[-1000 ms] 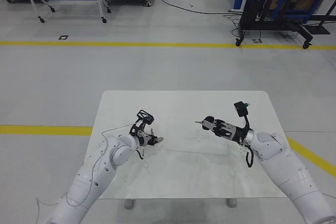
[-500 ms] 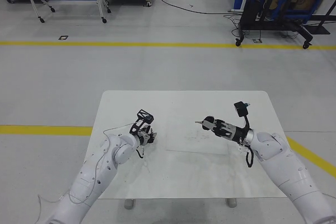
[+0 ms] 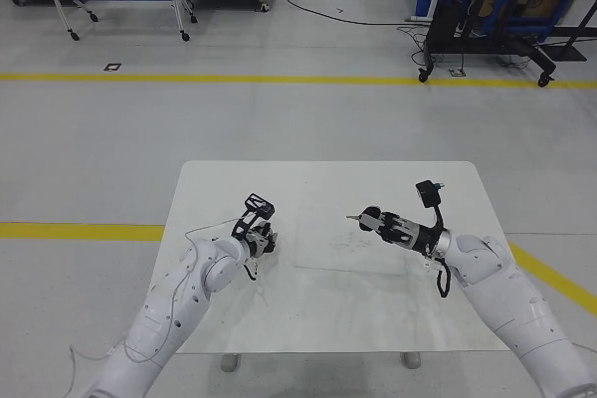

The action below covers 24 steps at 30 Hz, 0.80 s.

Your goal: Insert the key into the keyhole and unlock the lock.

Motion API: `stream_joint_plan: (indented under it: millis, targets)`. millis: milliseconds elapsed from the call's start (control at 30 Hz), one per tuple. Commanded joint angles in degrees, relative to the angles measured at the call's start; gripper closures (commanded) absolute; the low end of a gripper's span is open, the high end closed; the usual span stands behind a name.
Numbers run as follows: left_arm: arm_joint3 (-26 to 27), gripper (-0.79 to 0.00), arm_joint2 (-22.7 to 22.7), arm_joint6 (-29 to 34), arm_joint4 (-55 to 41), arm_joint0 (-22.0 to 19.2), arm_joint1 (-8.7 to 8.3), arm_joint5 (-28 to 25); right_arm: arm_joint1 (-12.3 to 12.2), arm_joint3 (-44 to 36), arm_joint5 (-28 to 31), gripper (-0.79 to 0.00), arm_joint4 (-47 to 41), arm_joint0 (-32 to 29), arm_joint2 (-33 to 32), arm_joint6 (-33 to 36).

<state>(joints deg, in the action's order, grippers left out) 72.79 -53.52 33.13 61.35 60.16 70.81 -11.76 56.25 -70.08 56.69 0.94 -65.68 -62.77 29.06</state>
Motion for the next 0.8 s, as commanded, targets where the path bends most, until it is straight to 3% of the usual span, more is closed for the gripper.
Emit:
stream_joint_plan:
  millis: [0,167,667,700,733,767]
  targets:
    - [0.2,-0.160,0.0,0.1,0.3,0.1,0.02,0.1,0.0,0.0,0.0,0.000,0.0,0.0,0.0,0.0]
    - [0.4,0.000,-0.1,0.3,0.7,0.3,0.12,0.5,0.0,0.0,0.0,0.000,0.0,0.0,0.0,0.0]
    - [-0.5,0.000,-1.0,-0.7,0.0,0.4,0.30,-1.4,0.0,0.0,0.0,0.000,0.0,0.0,0.0,0.0]
    - [-0.5,-0.040,-1.1,-0.8,0.0,0.5,0.30,-1.4,0.0,0.0,0.0,0.000,0.0,0.0,0.0,0.0]
    - [-0.4,-0.215,-1.1,-0.9,0.1,0.5,0.31,-1.5,0.0,0.0,0.0,0.000,0.0,0.0,0.0,0.0]
    - [-0.4,-0.305,-1.1,-0.9,0.3,0.5,0.31,-1.4,0.0,0.0,0.0,0.000,0.0,0.0,0.0,0.0]
